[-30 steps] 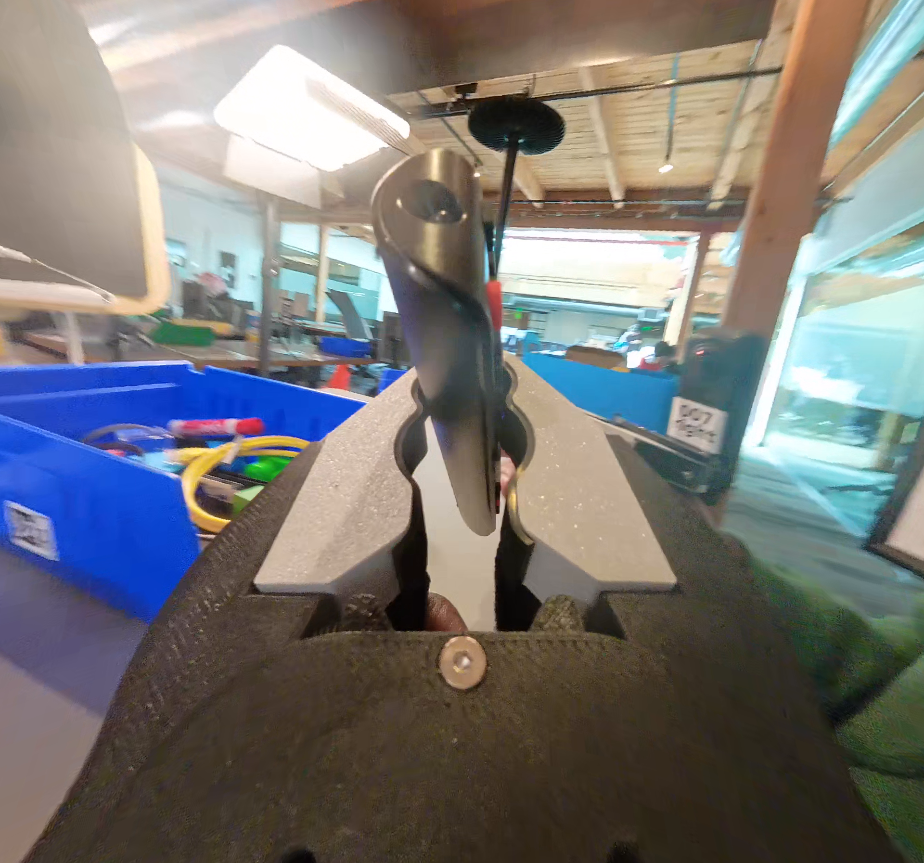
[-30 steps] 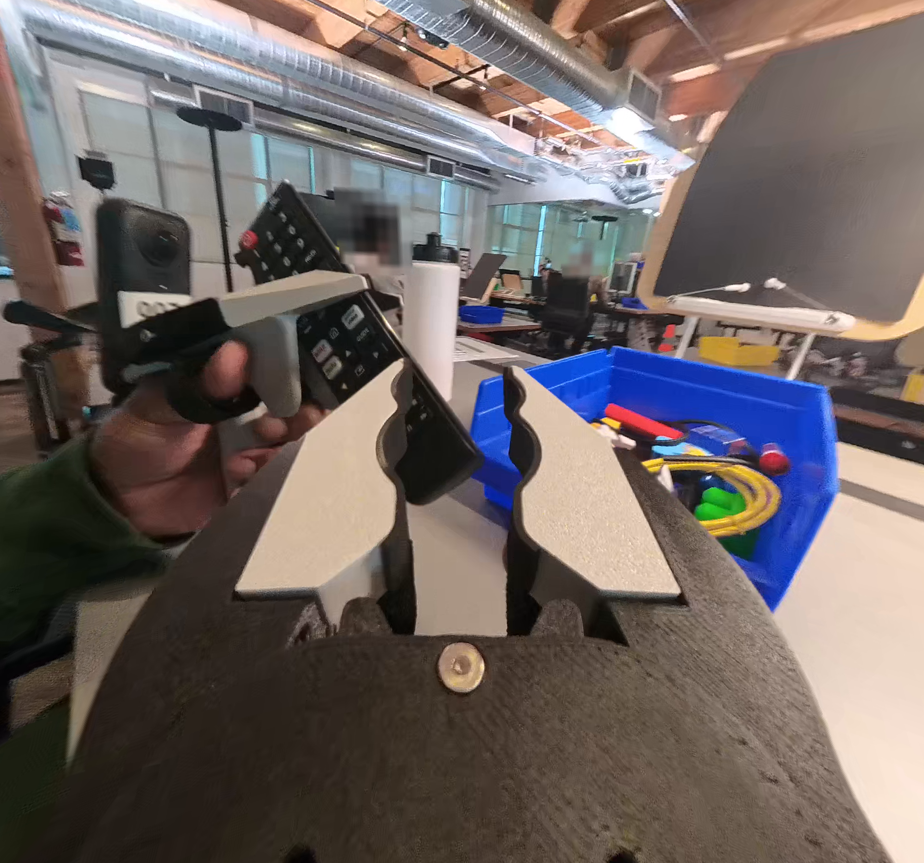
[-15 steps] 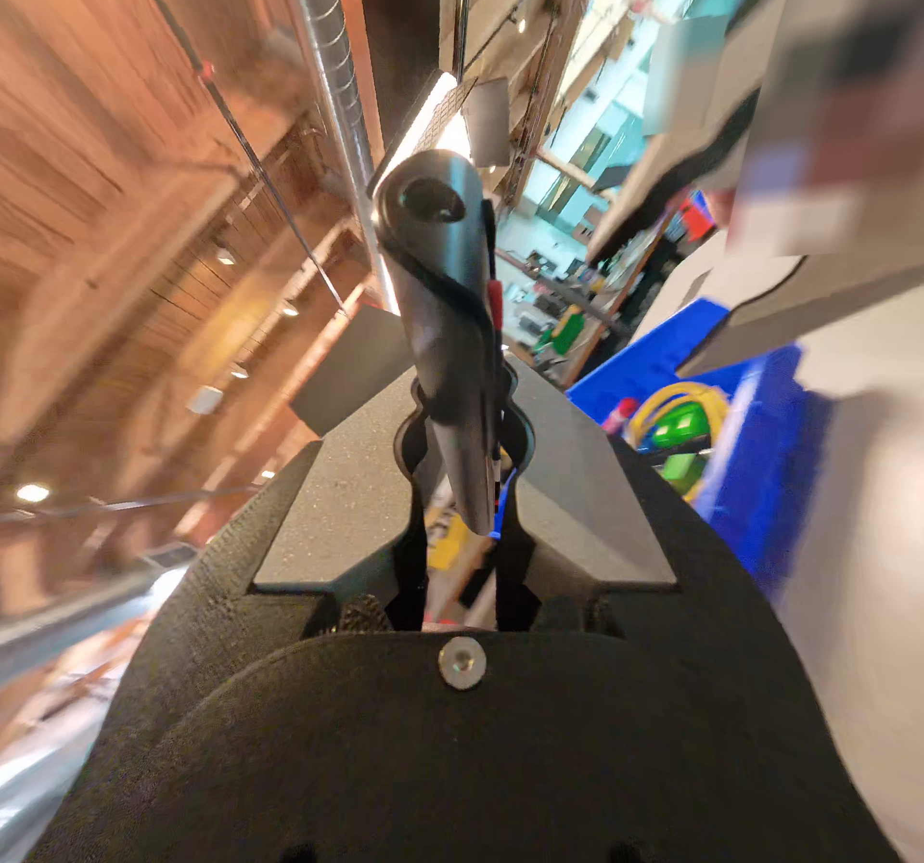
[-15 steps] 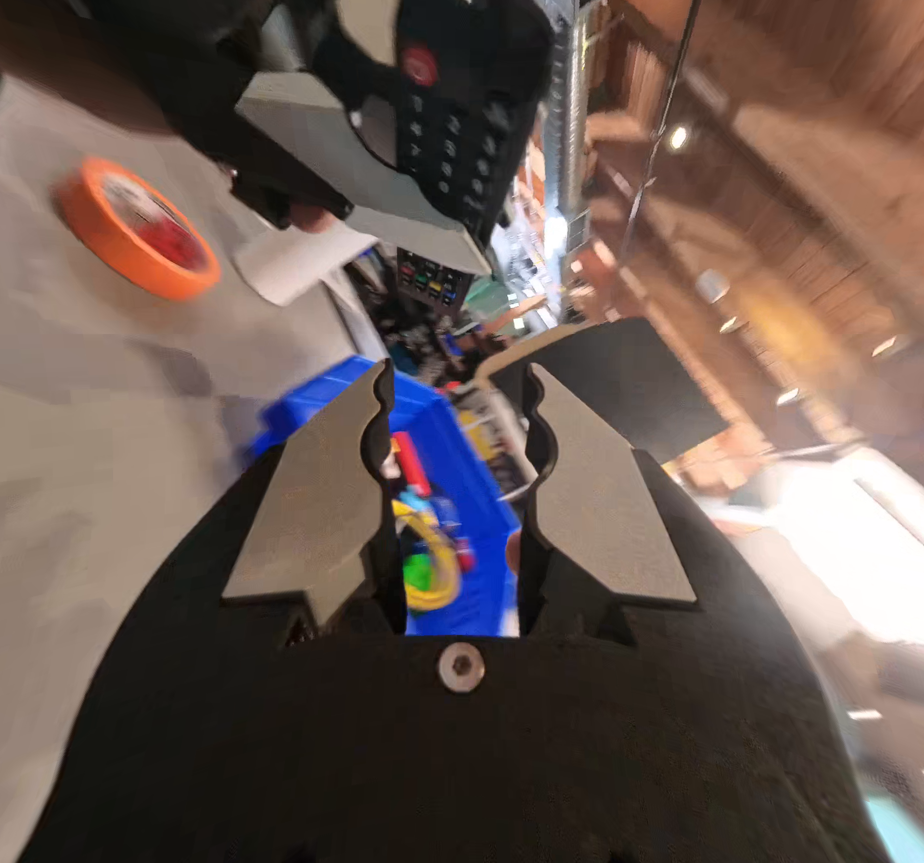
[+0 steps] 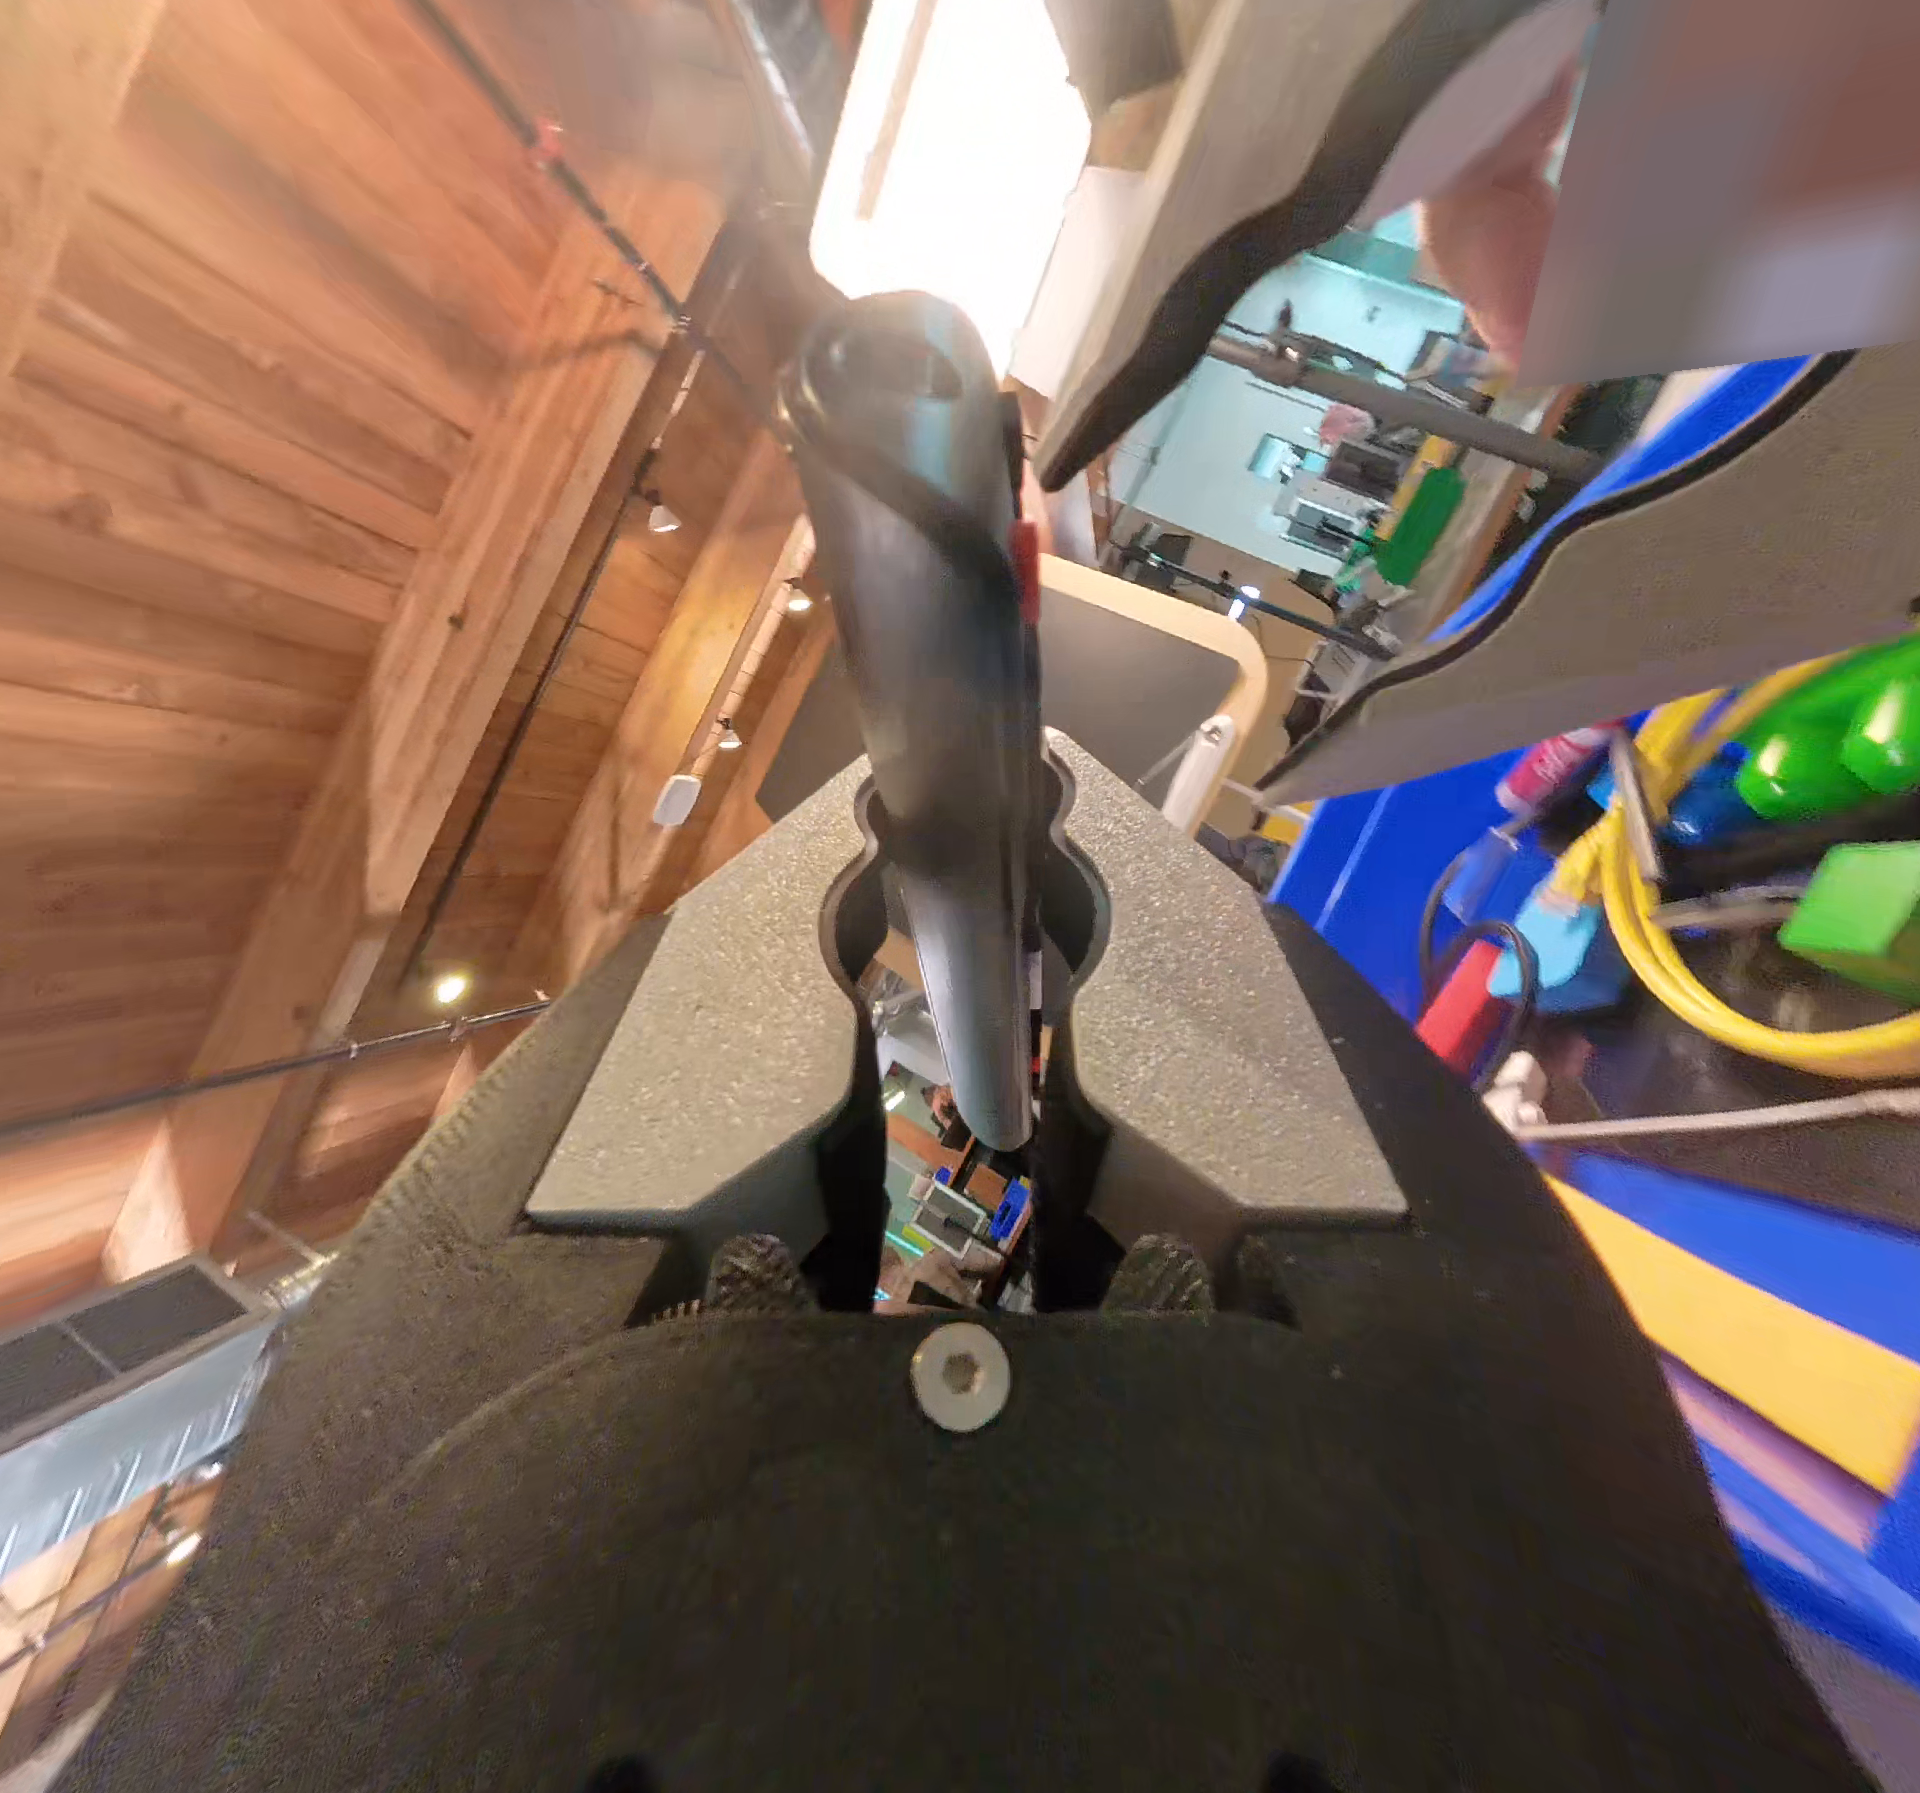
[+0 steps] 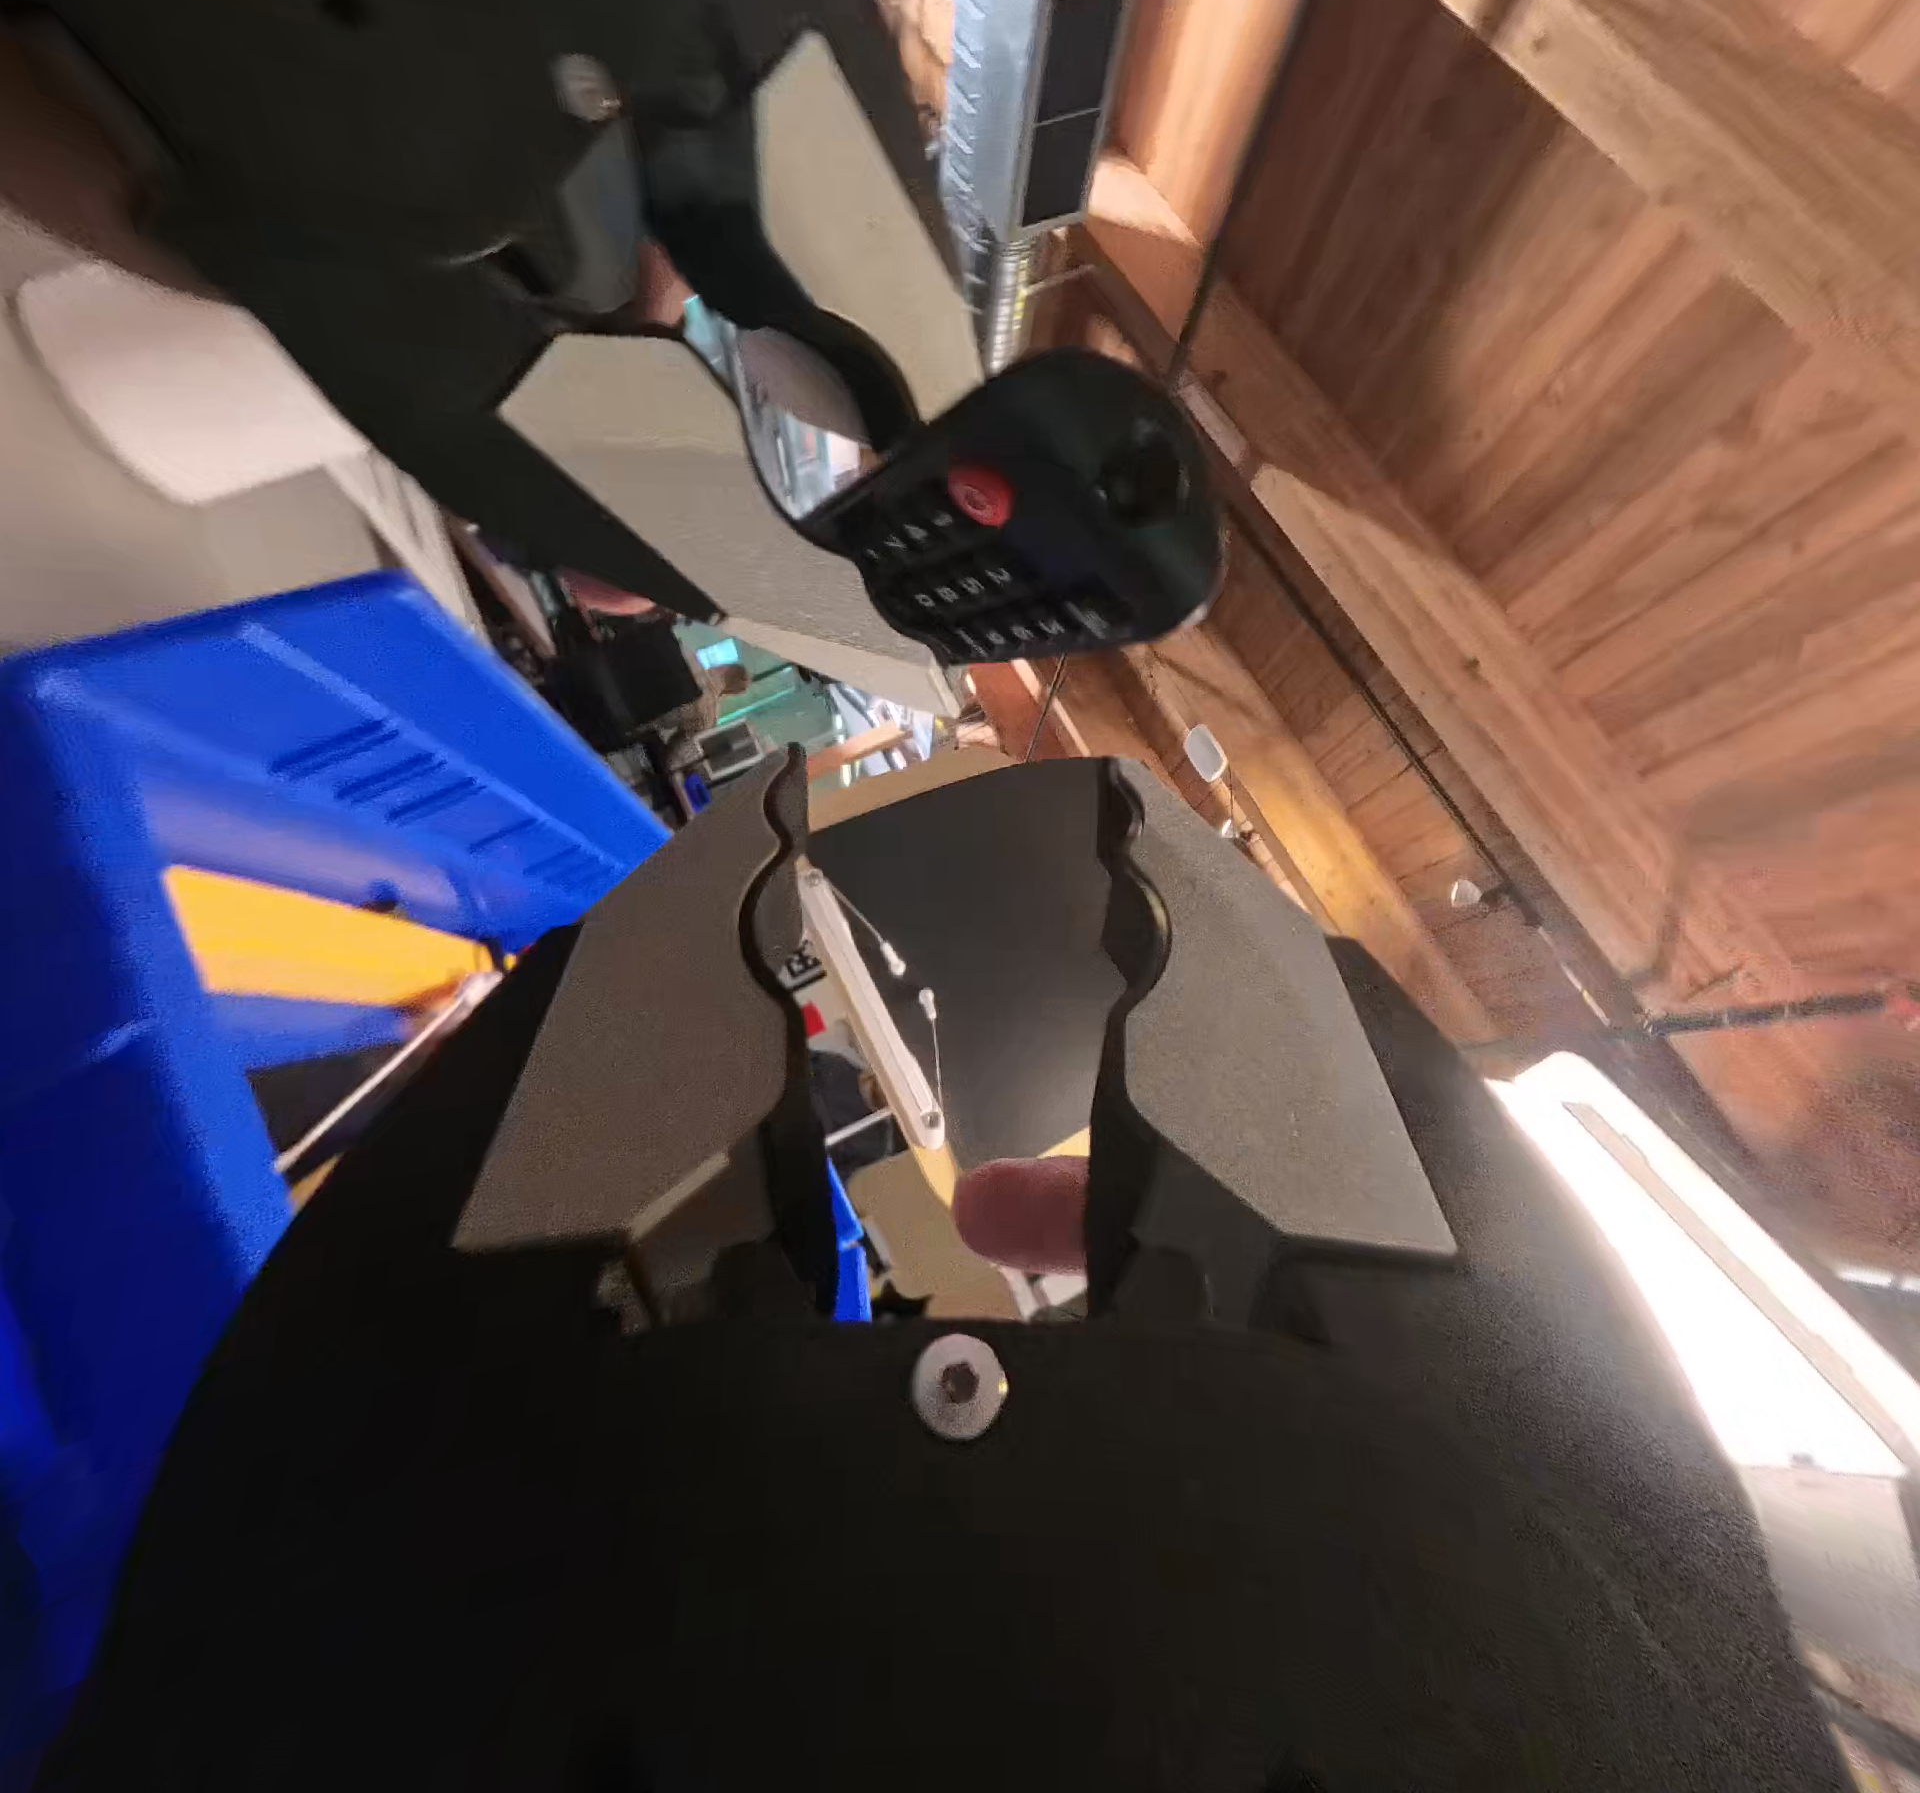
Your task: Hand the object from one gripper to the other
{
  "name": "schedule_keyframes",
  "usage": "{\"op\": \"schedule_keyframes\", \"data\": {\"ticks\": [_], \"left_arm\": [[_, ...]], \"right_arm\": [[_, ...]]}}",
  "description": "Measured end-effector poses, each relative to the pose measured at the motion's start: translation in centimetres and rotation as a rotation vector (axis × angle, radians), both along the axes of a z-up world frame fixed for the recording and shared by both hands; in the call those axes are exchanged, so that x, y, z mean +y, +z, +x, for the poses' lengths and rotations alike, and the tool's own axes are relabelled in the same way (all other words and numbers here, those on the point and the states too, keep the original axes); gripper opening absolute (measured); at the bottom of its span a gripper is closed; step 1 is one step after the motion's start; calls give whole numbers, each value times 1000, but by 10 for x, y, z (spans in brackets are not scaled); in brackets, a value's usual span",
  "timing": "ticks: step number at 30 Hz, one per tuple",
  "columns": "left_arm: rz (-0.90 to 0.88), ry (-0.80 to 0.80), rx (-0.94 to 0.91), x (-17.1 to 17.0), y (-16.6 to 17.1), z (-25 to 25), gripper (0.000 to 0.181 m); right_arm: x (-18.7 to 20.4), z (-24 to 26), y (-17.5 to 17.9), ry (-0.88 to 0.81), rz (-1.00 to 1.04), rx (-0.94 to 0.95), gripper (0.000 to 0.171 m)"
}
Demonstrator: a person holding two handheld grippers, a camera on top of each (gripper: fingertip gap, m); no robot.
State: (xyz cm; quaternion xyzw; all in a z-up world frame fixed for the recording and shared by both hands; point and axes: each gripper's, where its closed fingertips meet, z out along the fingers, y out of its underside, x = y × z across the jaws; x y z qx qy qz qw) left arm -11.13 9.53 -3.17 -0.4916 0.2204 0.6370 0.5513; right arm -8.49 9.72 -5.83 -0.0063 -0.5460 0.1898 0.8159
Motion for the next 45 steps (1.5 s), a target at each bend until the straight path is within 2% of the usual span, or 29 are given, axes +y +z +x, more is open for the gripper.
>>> {"op": "schedule_keyframes", "data": {"ticks": [4,9,13,16,20,24,28,30,34,38,42,45], "left_arm": [[-63,48,31,2,-15,-5,23],[-78,70,58,0,-17,-9,24],[-128,118,78,1,-23,-20,23],[-201,150,130,6,-32,-24,24],[-292,227,285,12,-39,-23,24],[-312,224,337,15,-39,-13,25],[-248,213,270,13,-33,-12,26],[-168,174,159,8,-24,-13,35],[46,25,-154,-8,3,-18,70],[168,18,-143,-23,21,-19,77],[184,22,-235,-21,15,-29,83],[188,18,-308,-17,8,-36,89]], "right_arm": [[-6,-3,-6,-69,81,25,63],[-9,-4,-3,-126,142,71,64],[-2,-1,7,-137,123,92,70],[-8,0,3,-135,195,82,74],[-17,-6,-10,-169,314,72,71],[-19,-9,-17,-185,342,52,51],[-15,-10,-14,-207,330,54,34],[-11,-10,-8,-213,302,75,26],[2,-3,10,-225,209,130,25],[16,2,21,-266,176,167,25],[21,6,27,-237,106,177,25],[20,11,33,-151,-22,155,25]]}}
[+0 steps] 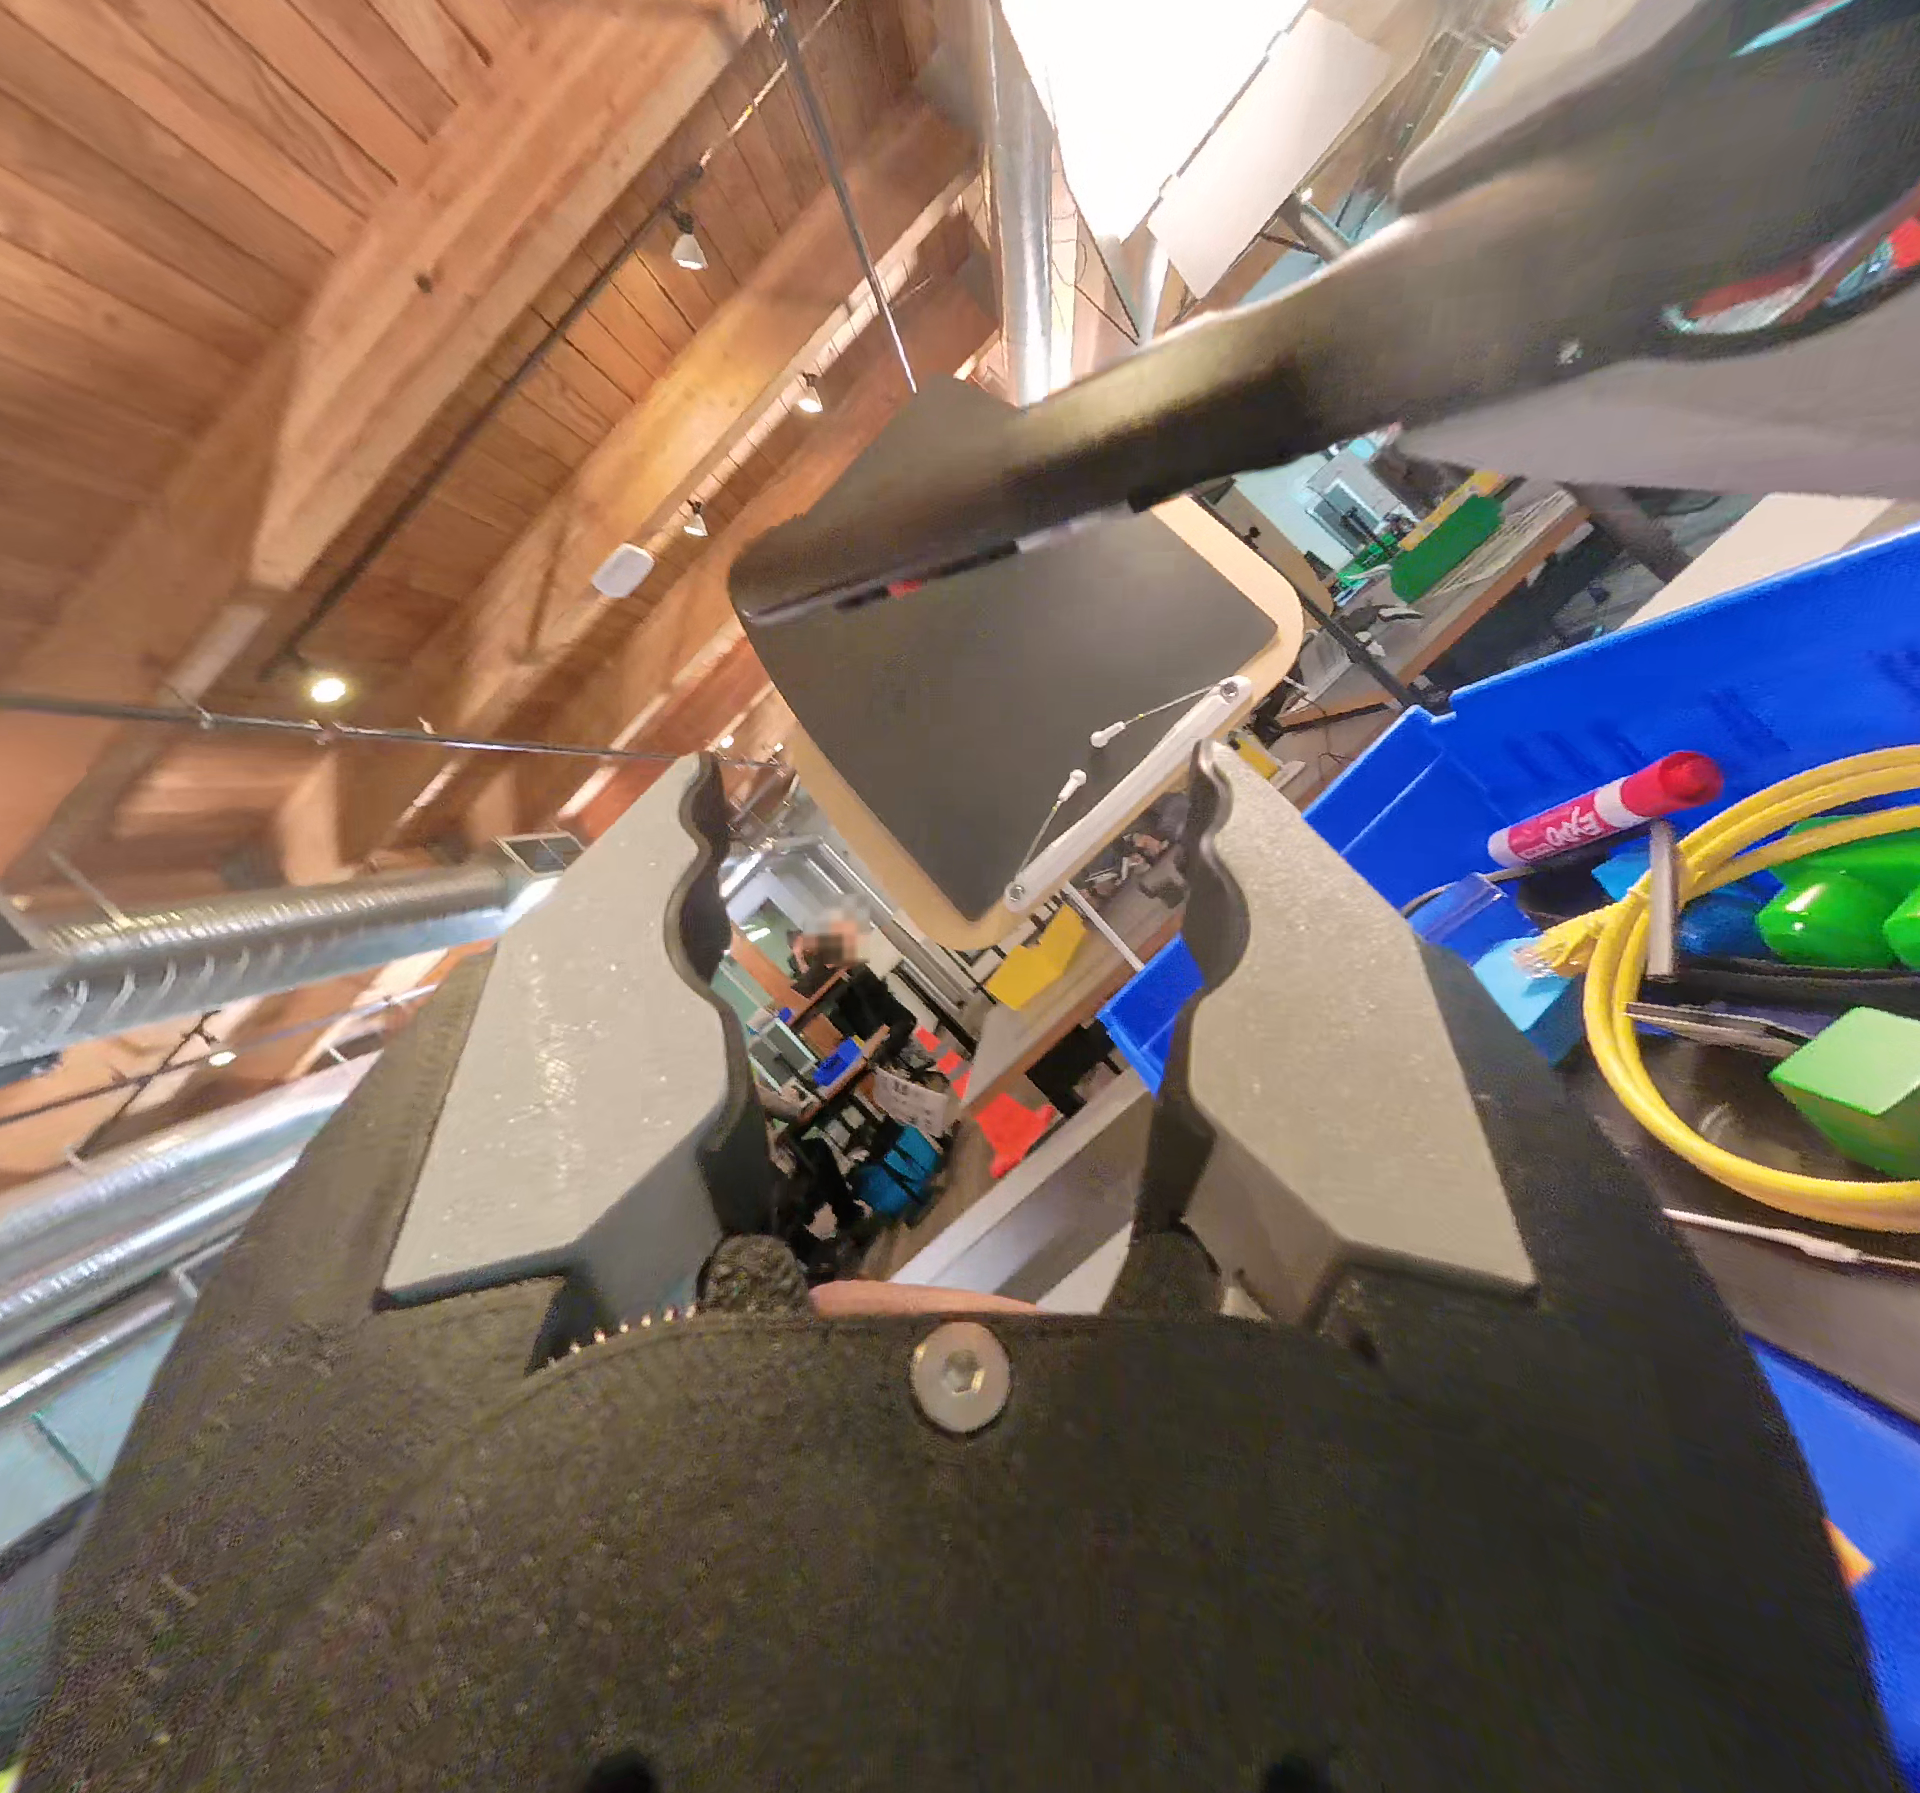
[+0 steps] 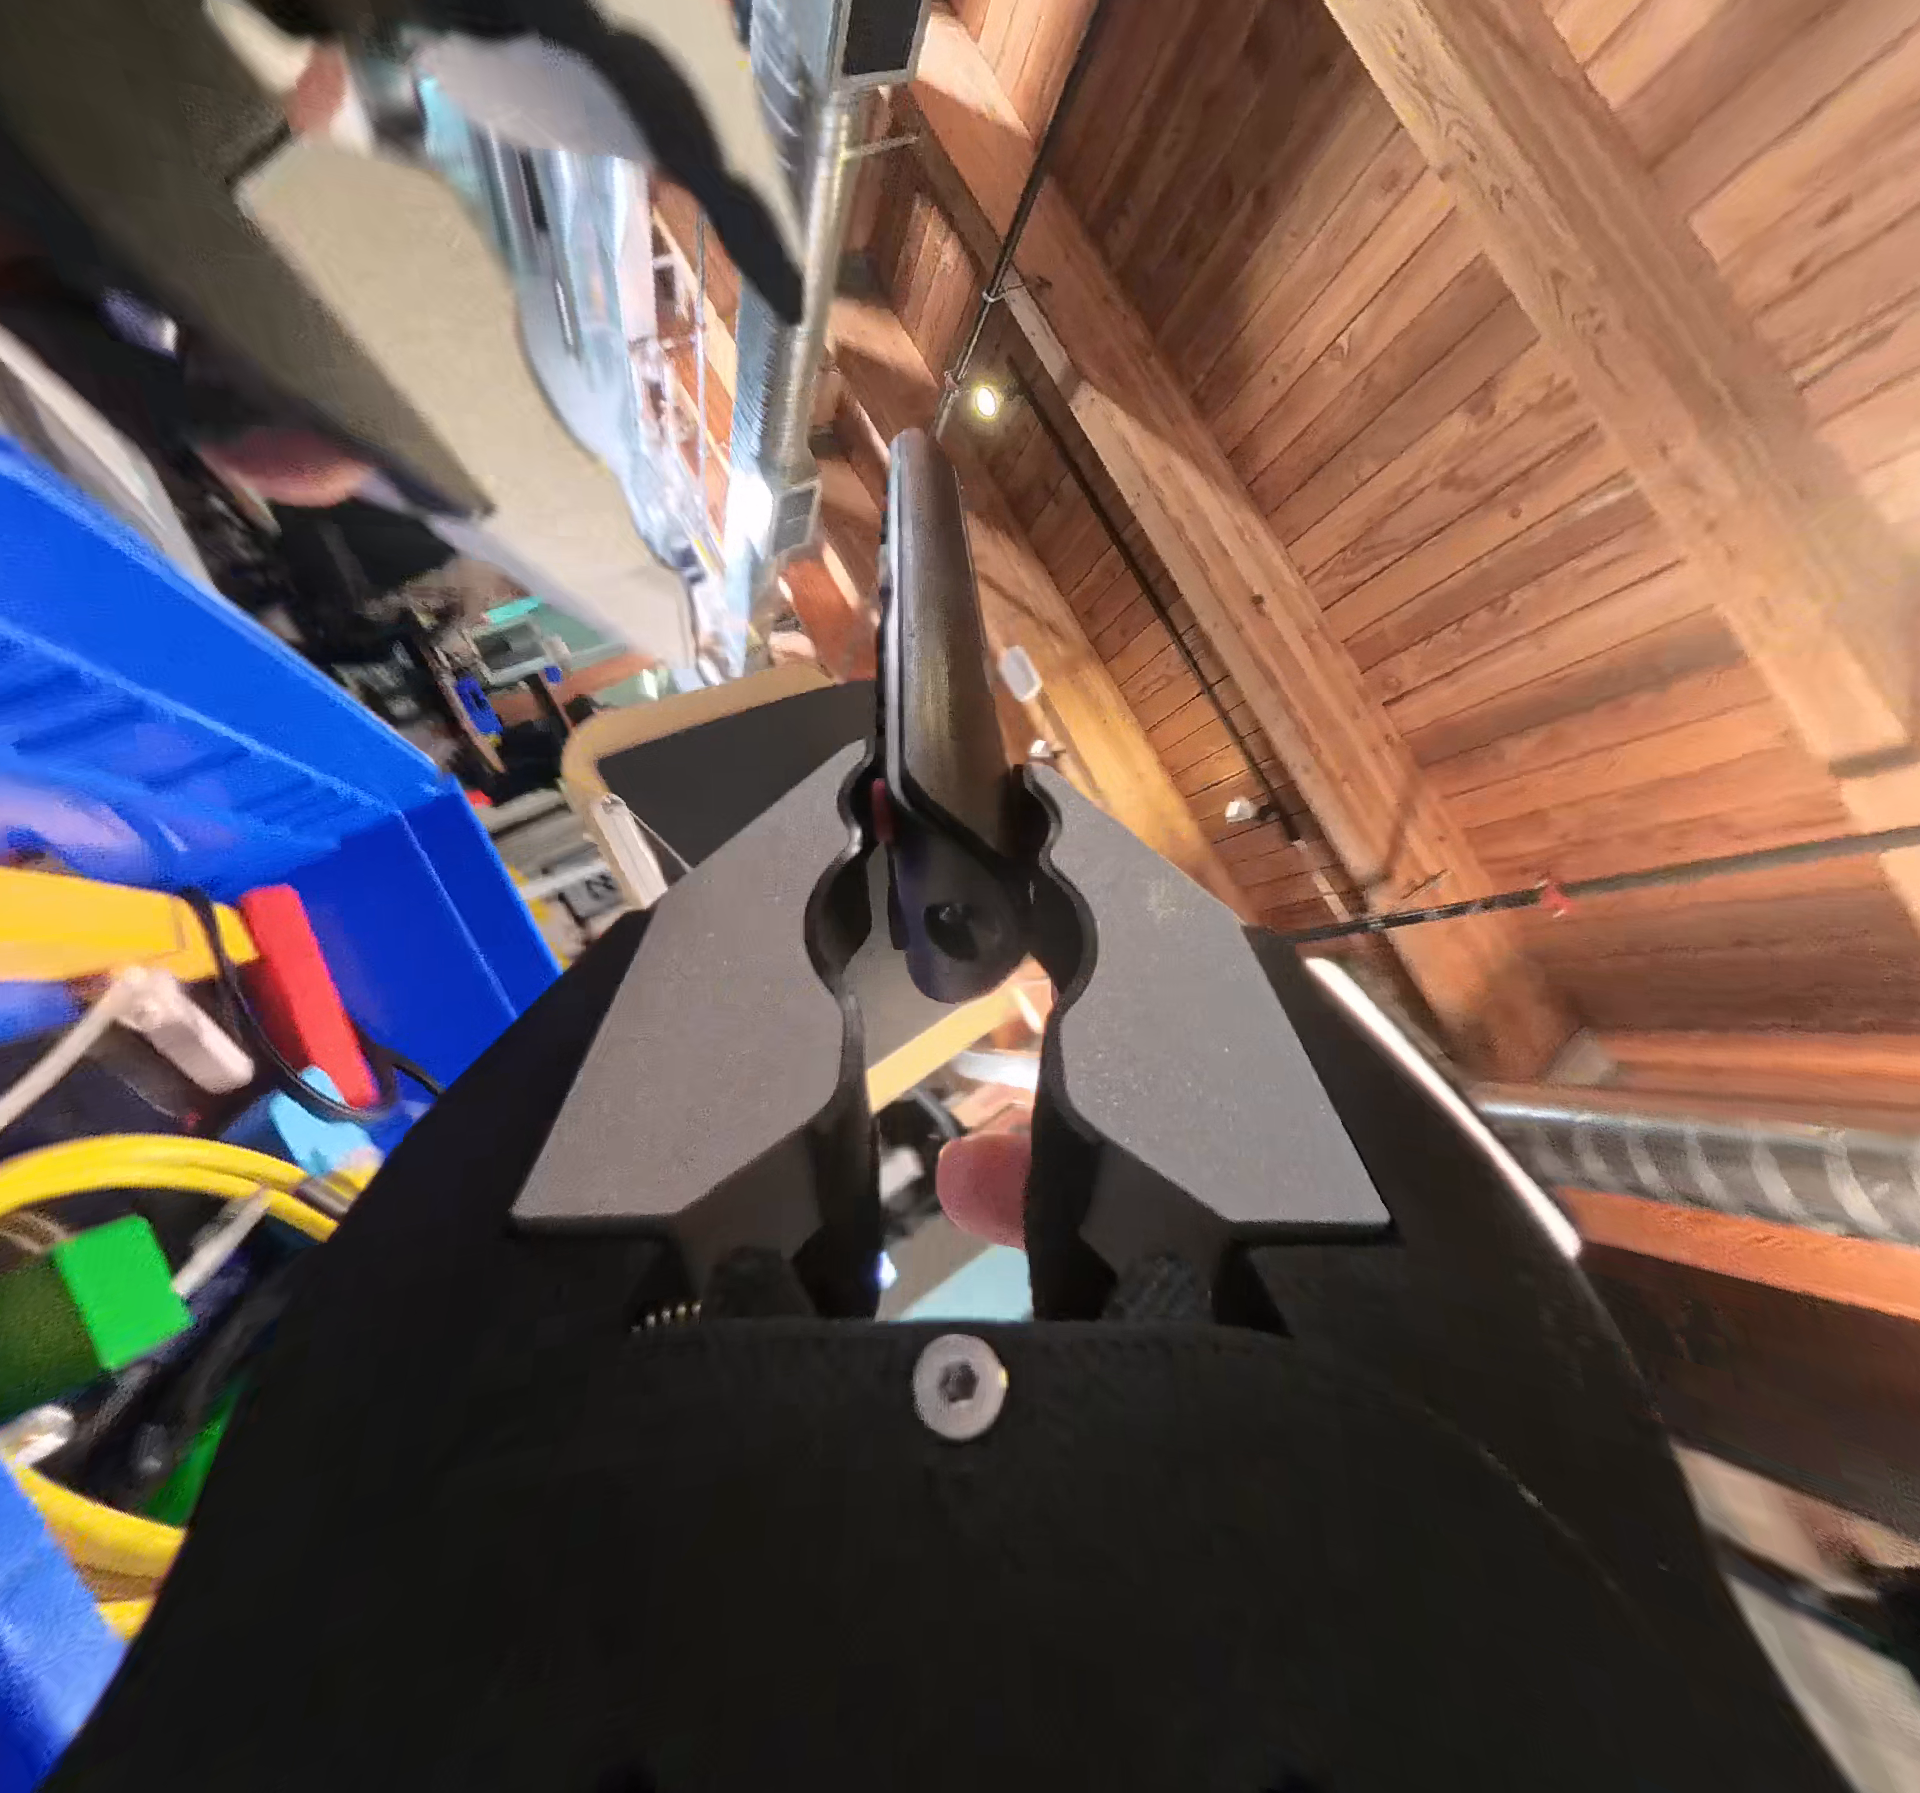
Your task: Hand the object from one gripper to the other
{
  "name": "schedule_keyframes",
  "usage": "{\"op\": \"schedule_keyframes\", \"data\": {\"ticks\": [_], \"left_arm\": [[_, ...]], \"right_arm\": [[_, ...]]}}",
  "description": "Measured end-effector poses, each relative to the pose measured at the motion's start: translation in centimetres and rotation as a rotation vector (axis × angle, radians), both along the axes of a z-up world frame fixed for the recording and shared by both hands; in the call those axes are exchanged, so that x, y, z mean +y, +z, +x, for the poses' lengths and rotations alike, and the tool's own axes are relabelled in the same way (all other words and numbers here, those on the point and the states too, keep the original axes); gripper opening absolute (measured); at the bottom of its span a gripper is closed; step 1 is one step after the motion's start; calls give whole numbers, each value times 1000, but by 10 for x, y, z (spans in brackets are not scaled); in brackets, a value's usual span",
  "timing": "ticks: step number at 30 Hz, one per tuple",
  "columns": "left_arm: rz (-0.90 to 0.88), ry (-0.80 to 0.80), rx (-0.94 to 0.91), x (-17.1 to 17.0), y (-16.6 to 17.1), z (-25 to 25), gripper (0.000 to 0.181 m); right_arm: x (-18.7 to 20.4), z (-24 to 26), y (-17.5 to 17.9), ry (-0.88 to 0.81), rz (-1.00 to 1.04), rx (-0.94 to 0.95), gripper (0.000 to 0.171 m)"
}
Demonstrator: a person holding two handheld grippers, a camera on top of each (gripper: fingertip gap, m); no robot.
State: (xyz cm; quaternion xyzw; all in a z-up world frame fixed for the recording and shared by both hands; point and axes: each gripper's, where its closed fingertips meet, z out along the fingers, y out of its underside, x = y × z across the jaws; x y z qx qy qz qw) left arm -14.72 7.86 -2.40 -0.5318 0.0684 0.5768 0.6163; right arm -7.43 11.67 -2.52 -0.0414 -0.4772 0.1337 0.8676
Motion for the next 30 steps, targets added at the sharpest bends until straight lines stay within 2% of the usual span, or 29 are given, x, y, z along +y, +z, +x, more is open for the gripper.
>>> {"op": "schedule_keyframes", "data": {"ticks": [3,8,12,14,16,22,26,30], "left_arm": [[85,-110,-140,2,1,2,87],[303,-580,-597,-3,17,16,81],[340,-972,-911,-3,19,29,79],[371,-1119,-1019,-4,20,34,86],[393,-1214,-1059,-6,22,40,82],[333,-1307,-1112,-1,19,56,78],[326,-1354,-1088,-2,17,64,49],[341,-1332,-1012,-7,19,62,40]], "right_arm": [[-9,4,0,201,-169,-89,24],[-17,11,11,501,-498,-190,24],[-25,18,17,733,-684,-271,24],[-28,20,17,833,-758,-305,24],[-27,21,19,902,-827,-320,25],[-27,22,20,1019,-928,-369,24],[-29,19,15,1060,-978,-421,25],[-26,14,12,1037,-1009,-431,28]]}}
